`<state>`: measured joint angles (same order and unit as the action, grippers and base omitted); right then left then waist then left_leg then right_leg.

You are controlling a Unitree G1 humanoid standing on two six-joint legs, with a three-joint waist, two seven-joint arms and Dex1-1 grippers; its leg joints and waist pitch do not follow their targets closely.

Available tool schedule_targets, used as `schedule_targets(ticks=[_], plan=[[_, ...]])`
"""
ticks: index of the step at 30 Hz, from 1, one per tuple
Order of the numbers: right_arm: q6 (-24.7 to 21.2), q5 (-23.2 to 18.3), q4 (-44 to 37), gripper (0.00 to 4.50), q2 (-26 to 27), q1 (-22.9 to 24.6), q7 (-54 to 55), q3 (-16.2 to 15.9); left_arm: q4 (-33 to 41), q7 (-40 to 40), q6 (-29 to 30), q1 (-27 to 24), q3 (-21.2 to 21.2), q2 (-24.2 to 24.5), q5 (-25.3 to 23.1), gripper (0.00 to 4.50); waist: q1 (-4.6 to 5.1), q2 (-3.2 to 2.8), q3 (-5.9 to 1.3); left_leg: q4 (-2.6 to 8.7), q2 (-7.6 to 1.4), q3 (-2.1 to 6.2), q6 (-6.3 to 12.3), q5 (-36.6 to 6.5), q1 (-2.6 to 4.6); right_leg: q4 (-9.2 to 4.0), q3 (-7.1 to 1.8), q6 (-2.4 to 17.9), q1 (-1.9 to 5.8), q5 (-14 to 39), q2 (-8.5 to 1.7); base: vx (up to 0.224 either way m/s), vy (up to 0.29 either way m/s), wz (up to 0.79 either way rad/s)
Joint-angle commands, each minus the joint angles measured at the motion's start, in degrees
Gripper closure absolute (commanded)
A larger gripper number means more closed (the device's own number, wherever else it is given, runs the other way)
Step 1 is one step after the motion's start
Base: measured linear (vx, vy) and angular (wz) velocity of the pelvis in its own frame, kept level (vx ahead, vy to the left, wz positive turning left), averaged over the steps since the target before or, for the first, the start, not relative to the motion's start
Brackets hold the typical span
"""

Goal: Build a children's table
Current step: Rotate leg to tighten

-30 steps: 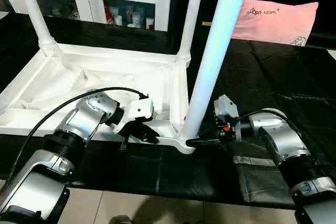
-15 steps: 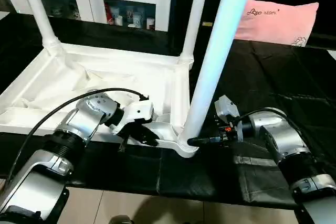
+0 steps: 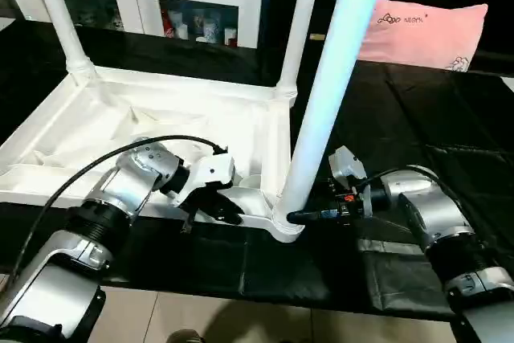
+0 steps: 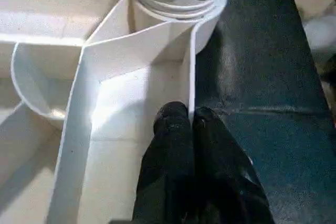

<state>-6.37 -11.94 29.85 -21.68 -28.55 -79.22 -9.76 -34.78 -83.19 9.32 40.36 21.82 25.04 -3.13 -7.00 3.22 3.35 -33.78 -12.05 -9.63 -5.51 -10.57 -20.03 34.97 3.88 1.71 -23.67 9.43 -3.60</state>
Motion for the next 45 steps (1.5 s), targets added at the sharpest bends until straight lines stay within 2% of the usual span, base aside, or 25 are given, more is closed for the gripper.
schedule_targets(ticks=[1, 2, 3, 4, 5, 6, 8, 10, 12, 13, 14, 18, 19, 20, 21, 23, 28, 29, 30, 32, 34, 35, 37, 41, 45], plan=[[-3.0, -1.6, -2.6, 2.55, 1.7, 1.2, 3.2, -0.3, -0.4, 5.7, 2.4, 1.2, -1.0, -3.6, 0.6, 4.50, 0.51, -0.46, -3.75, 3.87, -1.13, -0.26, 1.38, -12.1, 0.37, -4.50, -2.52, 10.2, 3.25, 18.3, -4.04, 0.000, 0.000, 0.00], [-3.6, -1.1, -3.4, 2.55, 2.3, 1.8, 5.1, -0.4, -1.0, 7.5, 3.1, 1.6, -1.6, -4.4, 0.6, 4.50, 0.57, -0.44, -3.61, 3.96, -1.03, -0.20, 1.10, -12.6, 0.32, -4.90, -2.50, 9.0, 3.16, 20.9, -4.05, 0.000, 0.000, 0.00], [-4.4, 0.1, -3.9, 2.55, 3.4, 2.4, 8.5, -0.5, -1.4, 9.8, 4.5, 2.0, -2.3, -5.5, 0.7, 4.50, 0.57, -0.46, -3.62, 3.96, -1.06, -0.11, 0.88, -13.1, 0.46, -4.94, -2.48, 8.7, 3.09, 21.8, -4.10, 0.000, 0.000, 0.00], [-5.8, 1.6, -4.2, 2.55, 5.6, 2.8, 14.1, -0.3, -2.0, 12.7, 6.3, 2.5, -3.0, -7.1, 0.6, 4.50, 0.99, -0.65, -3.47, 4.15, -0.98, -0.02, 0.58, -14.1, 0.29, -5.20, -2.42, 8.1, 3.07, 23.4, -4.01, 0.000, 0.000, 0.00], [-5.8, 1.6, -4.2, 2.55, 5.6, 2.8, 14.1, -0.3, -2.0, 12.7, 6.3, 2.5, -3.0, -7.1, 0.6, 4.50, 1.29, -0.62, -3.23, 4.24, -0.82, 0.13, 0.03, -15.4, 0.40, -5.61, -2.16, 6.8, 2.89, 27.1, -3.99, 0.000, 0.000, 0.00], [-7.2, 2.8, -4.3, 2.55, 7.8, 3.0, 19.2, 0.1, -2.5, 15.3, 8.0, 3.0, -3.6, -8.5, 0.6, 4.50, 1.42, -0.59, -3.14, 4.14, -0.70, 0.16, -0.06, -16.6, 0.69, -6.06, -2.01, 6.0, 2.68, 30.1, -4.10, 0.000, 0.000, 0.00], [-11.1, 3.4, -4.0, 2.55, 12.7, 2.5, 28.8, 1.9, -4.2, 20.7, 10.6, 4.3, -5.0, -11.5, 0.5, 4.50, 2.38, -0.42, -3.22, 4.12, -0.28, 0.57, -0.72, -17.2, 0.63, -6.52, -1.73, 3.6, 2.85, 34.8, -4.22, 0.000, 0.000, 0.00], [-14.5, 4.5, -2.5, 2.56, 17.8, 0.8, 38.9, 3.7, -6.0, 25.8, 12.7, 6.0, -6.2, -13.9, -0.1, 4.50, 2.86, -0.60, -3.21, 4.07, -0.11, 0.70, -0.68, -17.3, 0.58, -7.00, -1.50, 2.3, 2.71, 36.6, -4.13, 0.000, 0.000, 0.00], [-15.4, 5.2, 0.0, 2.56, 20.6, -1.0, 44.8, 4.6, -7.5, 29.3, 13.2, 7.2, -7.2, -15.1, -0.1, 4.50, 3.57, -0.69, -3.31, 4.00, 0.01, 0.83, -0.99, -17.8, 0.65, -7.06, -1.36, 2.5, 2.42, 36.4, -4.05, 0.000, 0.000, 0.00], [-15.3, 6.3, 3.4, 2.56, 22.9, -3.4, 50.6, 5.2, -9.2, 32.6, 13.6, 8.5, -8.5, -16.2, 0.1, 4.50, 4.03, -0.92, -3.32, 3.86, 0.22, 0.79, -0.88, -18.1, 0.67, -7.23, -1.34, 2.4, 2.32, 36.3, -3.94, 0.000, 0.000, 0.00], [-15.1, 6.7, 5.5, 2.56, 23.9, -4.9, 53.2, 5.4, -9.7, 33.8, 13.7, 9.1, -8.9, -16.6, 0.0, 4.50, 4.41, -1.00, -3.51, 3.90, 0.19, 0.94, -0.98, -18.3, 0.81, -7.15, -1.31, 3.0, 2.42, 35.1, -3.92, 0.000, 0.000, 0.00], [-13.4, 8.0, 8.4, 2.56, 25.3, -7.5, 56.4, 5.8, -9.9, 35.1, 13.8, 9.8, -9.4, -17.0, -0.6, 4.50, 4.79, -1.15, -3.65, 4.36, -0.34, 0.96, -0.13, -17.2, 0.37, -6.31, -1.84, 6.0, 2.85, 26.5, -3.85, 0.000, 0.000, 0.00], [-12.6, 8.2, 8.1, 2.00, 25.5, -7.8, 56.3, 6.0, -9.6, 34.6, 13.9, 9.6, -9.4, -16.9, -0.7, 4.50, 4.72, -1.09, -3.78, 4.40, -0.43, 0.79, 0.18, -15.5, 0.16, -5.65, -2.18, 7.8, 3.14, 21.6, -3.81, 0.000, 0.000, 0.00], [-12.6, 8.2, 7.5, 2.00, 25.8, -7.7, 56.5, 6.4, -9.3, 34.3, 14.0, 9.6, -9.3, -16.8, -0.7, 4.50, 4.70, -0.97, -3.77, 4.43, -0.47, 0.75, 0.30, -15.1, 0.08, -5.50, -2.21, 8.2, 3.21, 20.6, -3.79, 0.000, 0.000, 0.00], [-12.4, 8.3, 6.8, 1.86, 25.7, -7.5, 56.4, 6.6, -9.1, 34.0, 14.0, 9.4, -9.3, -16.6, -0.7, 4.50, 4.63, -1.06, -3.83, 4.40, -0.50, 0.70, 0.45, -14.5, 0.07, -5.38, -2.24, 8.5, 3.27, 19.6, -3.80, 0.000, 0.000, 0.00], [-12.0, 8.6, 6.2, 1.57, 25.4, -7.2, 55.9, 6.5, -8.9, 33.6, 13.6, 9.1, -9.2, -16.2, -0.8, 4.50, 4.43, -1.06, -4.05, 4.21, -0.52, 0.41, 1.05, -10.9, -0.03, -4.84, -2.48, 10.3, 3.57, 14.1, -3.90, 0.000, 0.000, 0.00], [-8.0, 10.1, 5.1, 1.17, 20.7, -5.3, 53.3, 5.0, -8.6, 31.1, 12.2, 8.1, -8.6, -13.7, -0.8, 4.50, 4.05, -1.34, -4.04, 4.26, -0.60, 0.28, 1.30, -9.2, -0.14, -4.59, -2.55, 11.2, 3.98, 11.3, -4.01, 0.000, 0.000, 0.00], [-7.7, 10.0, 4.7, 1.10, 20.2, -5.0, 52.6, 5.0, -8.5, 30.7, 12.1, 8.0, -8.5, -13.5, -0.8, 4.50, 4.00, -1.43, -3.99, 4.30, -0.63, 0.32, 1.35, -9.6, -0.09, -4.64, -2.52, 11.2, 3.97, 11.5, -3.99, 0.000, 0.000, 0.00], [-7.3, 9.6, 4.2, 1.10, 19.5, -4.6, 51.4, 5.0, -8.3, 30.3, 12.1, 7.8, -8.5, -13.1, -0.8, 4.50, 3.93, -1.28, -4.03, 4.27, -0.65, 0.30, 1.53, -9.7, -0.10, -4.59, -2.53, 11.2, 4.07, 11.5, -4.01, 0.000, 0.000, 0.00], [-5.7, 8.9, 2.0, 0.80, 16.8, -3.1, 46.1, 4.7, -7.6, 27.8, 9.9, 7.1, -7.8, -11.8, -1.1, 4.50, 3.80, -1.04, -4.05, 4.25, -0.75, 0.22, 1.97, -9.6, -0.08, -4.57, -2.60, 11.3, 4.14, 11.2, -4.04, 0.000, 0.000, 0.00], [-4.9, 8.7, 0.9, 0.69, 15.1, -2.4, 43.4, 4.4, -7.3, 26.6, 8.6, 6.6, -7.2, -10.9, -1.5, 4.50, 3.50, -1.08, -4.01, 4.18, -0.84, 0.18, 2.61, -9.0, -0.16, -4.45, -2.66, 11.6, 4.21, 10.1, -4.08, 0.000, 0.000, 0.00], [-4.4, 7.9, -0.8, 0.58, 12.7, -1.5, 39.2, 4.3, -7.0, 24.9, 7.8, 6.1, -6.5, -9.8, -1.9, 4.50, 3.46, -0.90, -4.03, 4.24, -0.90, 0.19, 2.67, -8.7, -0.17, -4.43, -2.61, 11.8, 4.15, 9.9, -4.11, 0.000, 0.000, 0.00], [-4.4, 7.3, -1.6, 0.32, 11.6, -1.1, 37.3, 4.3, -6.9, 24.2, 7.7, 5.8, -6.3, -9.4, -2.0, 4.50, 3.27, -0.99, -3.95, 4.17, -0.89, 0.09, 3.00, -9.1, -0.04, -4.52, -2.64, 11.8, 4.08, 10.9, -4.11, 0.000, 0.000, 0.00], [-2.4, 4.9, -3.8, 0.07, 6.1, -0.2, 27.4, 4.5, -6.1, 18.7, 4.1, 4.5, -5.1, -6.8, -1.8, 4.50, 3.04, -0.70, -3.92, 4.18, -0.93, 0.17, 3.08, -9.5, -0.10, -4.66, -2.59, 11.1, 4.14, 12.9, -4.21, 0.000, 0.000, 0.00], [-1.8, 3.4, -3.7, 0.07, 2.3, -0.2, 21.3, 4.7, -4.8, 13.4, 2.5, 3.5, -3.9, -4.4, -1.2, 4.50, 2.94, -0.62, -3.96, 4.07, -1.03, 0.08, 3.67, -8.9, -0.07, -4.52, -2.58, 11.7, 4.02, 12.0, -4.21, 0.000, 0.000, 0.00]])
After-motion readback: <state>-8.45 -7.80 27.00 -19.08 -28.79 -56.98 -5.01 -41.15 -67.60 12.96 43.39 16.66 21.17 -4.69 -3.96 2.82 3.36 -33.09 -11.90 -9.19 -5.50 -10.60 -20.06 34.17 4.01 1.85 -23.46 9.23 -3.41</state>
